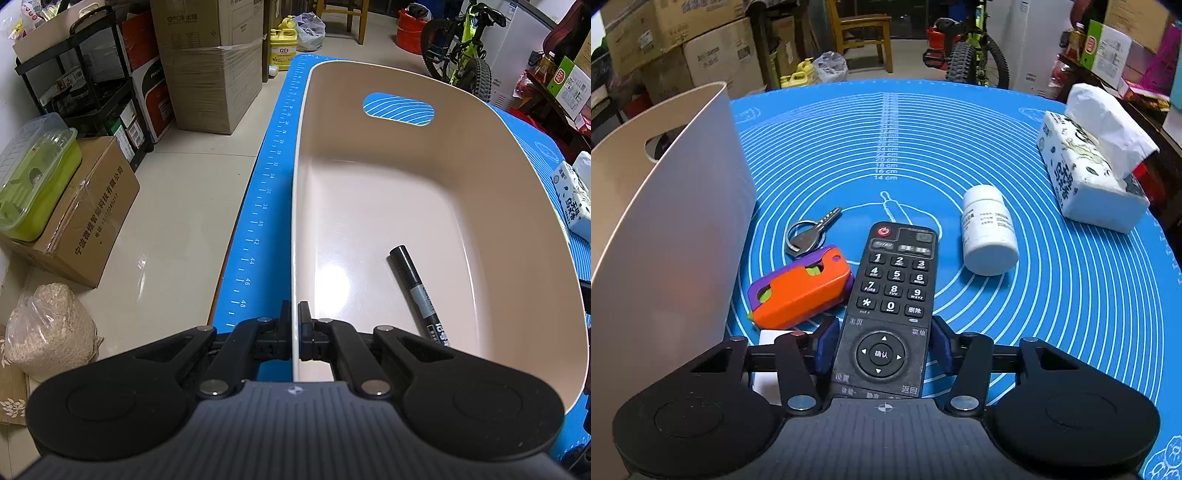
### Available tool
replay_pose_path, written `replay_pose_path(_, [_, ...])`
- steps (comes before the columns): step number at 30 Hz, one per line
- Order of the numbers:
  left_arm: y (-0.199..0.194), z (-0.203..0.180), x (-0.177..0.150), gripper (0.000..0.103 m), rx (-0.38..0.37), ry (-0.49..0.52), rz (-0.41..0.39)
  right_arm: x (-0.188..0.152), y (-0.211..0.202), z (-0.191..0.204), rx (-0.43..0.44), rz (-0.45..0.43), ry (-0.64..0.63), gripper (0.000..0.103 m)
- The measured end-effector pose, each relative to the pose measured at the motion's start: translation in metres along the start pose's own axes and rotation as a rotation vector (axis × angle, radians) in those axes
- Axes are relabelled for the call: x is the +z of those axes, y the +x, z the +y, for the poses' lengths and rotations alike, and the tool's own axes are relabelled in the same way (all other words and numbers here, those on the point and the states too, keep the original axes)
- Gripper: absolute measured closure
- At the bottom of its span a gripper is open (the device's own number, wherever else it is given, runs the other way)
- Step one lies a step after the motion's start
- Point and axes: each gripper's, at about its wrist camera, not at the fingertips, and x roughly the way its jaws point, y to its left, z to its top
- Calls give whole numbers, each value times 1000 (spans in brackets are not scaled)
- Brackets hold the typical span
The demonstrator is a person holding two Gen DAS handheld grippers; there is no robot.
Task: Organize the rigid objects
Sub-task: 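Move the right tool to the black remote and grasp it, then lift the remote into the basket and release it with the right tool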
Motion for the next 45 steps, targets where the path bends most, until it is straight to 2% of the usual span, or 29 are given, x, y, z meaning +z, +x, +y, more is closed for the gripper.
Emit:
replay_pose_path(6, [0,-1,1,100,4,-1,0,-1,-2,-4,-17,-10,20,49])
replay_pose_path(14, [0,0,2,100,1,-4,1,3,-20,-10,-30,-84,51,49])
replay_pose_path(19, [0,0,2,100,4,-1,1,13,-43,-9,-26,-159,54,49])
replay_pose_path(27, [0,-1,2,100,5,2,2,28,-94,1,0,-331,47,49])
replay_pose_path(38, [1,-1,1,100,9,10,3,32,-137,34,162,-444,34,49])
replay_pose_path(41, [1,-1,2,100,13,12,5,29,-140,49,207,-445,9,49])
replay_pose_path(45, [1,-2,2,100,18,15,5,25,-133,71,284,-399,-1,49])
